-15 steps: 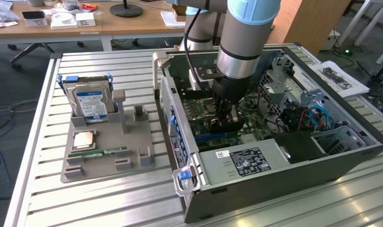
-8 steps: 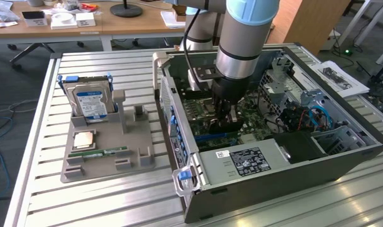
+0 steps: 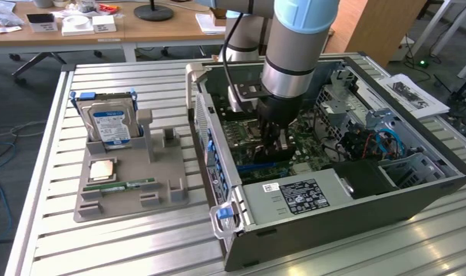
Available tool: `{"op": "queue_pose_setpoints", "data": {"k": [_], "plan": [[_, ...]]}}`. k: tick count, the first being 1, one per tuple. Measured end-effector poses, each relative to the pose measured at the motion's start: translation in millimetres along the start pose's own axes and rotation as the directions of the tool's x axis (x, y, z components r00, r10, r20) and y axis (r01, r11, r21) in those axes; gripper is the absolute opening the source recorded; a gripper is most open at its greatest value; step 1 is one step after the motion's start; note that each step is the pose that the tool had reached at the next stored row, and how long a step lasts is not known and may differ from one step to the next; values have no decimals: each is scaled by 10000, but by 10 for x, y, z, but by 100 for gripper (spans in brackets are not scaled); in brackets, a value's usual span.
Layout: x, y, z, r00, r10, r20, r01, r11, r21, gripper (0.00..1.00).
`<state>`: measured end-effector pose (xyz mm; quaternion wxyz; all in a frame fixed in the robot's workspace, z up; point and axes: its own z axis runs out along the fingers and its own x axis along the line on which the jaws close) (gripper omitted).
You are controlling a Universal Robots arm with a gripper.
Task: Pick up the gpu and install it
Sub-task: 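Insert the gpu into the slot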
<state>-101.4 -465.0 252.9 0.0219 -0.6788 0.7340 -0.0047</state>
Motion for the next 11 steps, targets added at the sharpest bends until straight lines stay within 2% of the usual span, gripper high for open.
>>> {"op": "queue_pose_setpoints", "data": {"k": [10, 11], "plan": [[1, 9, 4, 10000, 0, -2, 0, 10000, -1, 27], [1, 9, 4, 10000, 2, -4, -2, 10000, -15, 27]]}}
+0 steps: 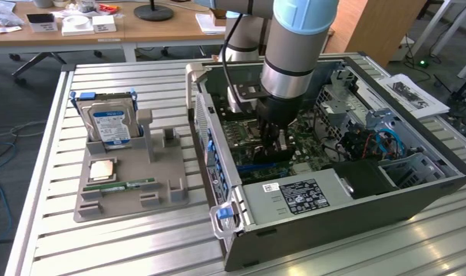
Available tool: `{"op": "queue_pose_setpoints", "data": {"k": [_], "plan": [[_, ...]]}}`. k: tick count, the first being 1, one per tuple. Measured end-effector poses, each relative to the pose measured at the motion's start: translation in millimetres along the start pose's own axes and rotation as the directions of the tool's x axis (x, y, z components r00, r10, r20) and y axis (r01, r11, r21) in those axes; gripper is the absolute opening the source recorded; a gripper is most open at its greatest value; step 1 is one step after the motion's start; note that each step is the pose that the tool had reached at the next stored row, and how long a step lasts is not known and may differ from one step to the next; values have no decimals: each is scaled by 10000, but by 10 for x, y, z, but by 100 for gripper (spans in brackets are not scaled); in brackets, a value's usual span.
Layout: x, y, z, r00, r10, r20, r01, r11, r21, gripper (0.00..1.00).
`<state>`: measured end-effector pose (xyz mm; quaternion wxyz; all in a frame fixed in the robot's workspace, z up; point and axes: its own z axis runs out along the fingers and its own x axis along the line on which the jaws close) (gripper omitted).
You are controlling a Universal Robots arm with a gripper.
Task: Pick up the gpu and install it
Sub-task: 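Insert the gpu into the slot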
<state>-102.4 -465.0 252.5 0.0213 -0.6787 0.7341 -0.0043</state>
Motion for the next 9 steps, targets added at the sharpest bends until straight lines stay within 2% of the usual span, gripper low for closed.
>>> {"op": "queue_pose_setpoints", "data": {"k": [9], "plan": [[-1, -16, 1, 10000, 0, -3, 0, 10000, -36, 27]]}}
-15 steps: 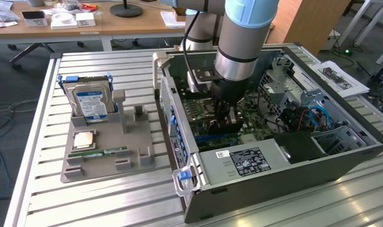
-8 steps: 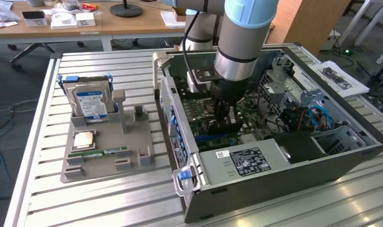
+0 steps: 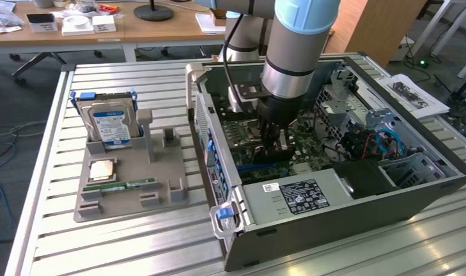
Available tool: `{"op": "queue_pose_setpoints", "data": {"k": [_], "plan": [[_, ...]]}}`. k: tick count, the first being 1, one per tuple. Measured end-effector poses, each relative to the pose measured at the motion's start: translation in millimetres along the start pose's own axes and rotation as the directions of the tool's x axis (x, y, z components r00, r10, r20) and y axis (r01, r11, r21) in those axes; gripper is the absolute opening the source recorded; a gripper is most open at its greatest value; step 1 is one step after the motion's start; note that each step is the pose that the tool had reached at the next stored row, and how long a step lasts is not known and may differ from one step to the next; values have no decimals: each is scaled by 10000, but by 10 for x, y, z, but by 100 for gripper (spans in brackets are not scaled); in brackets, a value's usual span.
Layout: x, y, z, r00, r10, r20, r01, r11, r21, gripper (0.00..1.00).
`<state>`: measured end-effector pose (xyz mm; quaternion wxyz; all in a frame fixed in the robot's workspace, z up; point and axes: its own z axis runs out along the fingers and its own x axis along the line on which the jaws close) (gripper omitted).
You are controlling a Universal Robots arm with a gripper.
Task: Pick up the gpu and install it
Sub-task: 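Insert the gpu into the slot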
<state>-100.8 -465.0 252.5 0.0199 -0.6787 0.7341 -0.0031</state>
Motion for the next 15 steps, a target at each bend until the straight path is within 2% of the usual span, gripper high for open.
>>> {"op": "queue_pose_setpoints", "data": {"k": [11, 15], "plan": [[0, 0, 0, 10000, 1, -5, -1, 10000, -56, 27], [1, 10, 0, 10000, 1, -3, -1, 10000, -57, 27]]}}
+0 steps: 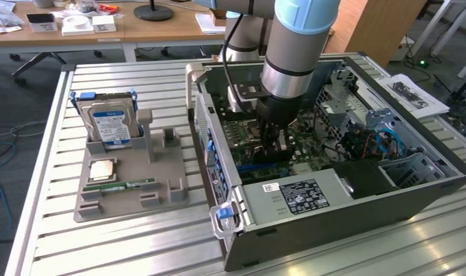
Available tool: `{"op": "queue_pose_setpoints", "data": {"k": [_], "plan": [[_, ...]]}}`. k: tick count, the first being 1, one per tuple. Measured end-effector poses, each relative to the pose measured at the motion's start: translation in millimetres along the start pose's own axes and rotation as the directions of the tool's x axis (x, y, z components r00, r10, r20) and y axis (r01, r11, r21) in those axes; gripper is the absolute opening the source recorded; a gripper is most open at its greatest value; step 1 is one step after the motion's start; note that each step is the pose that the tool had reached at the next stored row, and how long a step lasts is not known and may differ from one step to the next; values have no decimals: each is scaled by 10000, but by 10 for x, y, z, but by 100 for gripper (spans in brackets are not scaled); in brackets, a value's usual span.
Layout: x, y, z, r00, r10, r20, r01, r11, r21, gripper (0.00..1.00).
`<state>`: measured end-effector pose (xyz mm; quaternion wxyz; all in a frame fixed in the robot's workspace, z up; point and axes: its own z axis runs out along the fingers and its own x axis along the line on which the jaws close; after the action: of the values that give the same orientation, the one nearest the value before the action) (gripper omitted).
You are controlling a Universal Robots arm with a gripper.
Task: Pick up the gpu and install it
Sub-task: 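Insert the gpu into the slot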
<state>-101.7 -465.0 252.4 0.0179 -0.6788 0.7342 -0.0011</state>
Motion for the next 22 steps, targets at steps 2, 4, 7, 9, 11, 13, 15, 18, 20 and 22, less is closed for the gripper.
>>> {"op": "queue_pose_setpoints", "data": {"k": [2, 4, 7, 9, 11, 13, 15, 18, 20, 22], "plan": [[1, 0, 12, 10000, 0, 0, 0, 10000, 0, 27], [1, 1, 22, 10000, 0, -1, 0, 10000, 0, 27], [1, 1, 24, 10000, 0, -3, 0, 10000, -1, 27], [0, 1, 26, 10000, 0, -1, 0, 10000, 0, 27], [-4, 2, 27, 10000, 1, 5, -1, 10000, 1, 27], [-6, 2, 26, 10000, 0, 7, 0, 10000, 0, 27], [-6, 2, 26, 10000, 0, 6, 0, 10000, 0, 27], [-6, 2, 29, 10000, -16, 6, 16, 10000, -1, 27], [-5, 3, 30, 10000, -49, 6, 49, 10000, -2, 27], [-6, 3, 31, 10000, -69, 8, 69, 10000, -3, 27]]}}
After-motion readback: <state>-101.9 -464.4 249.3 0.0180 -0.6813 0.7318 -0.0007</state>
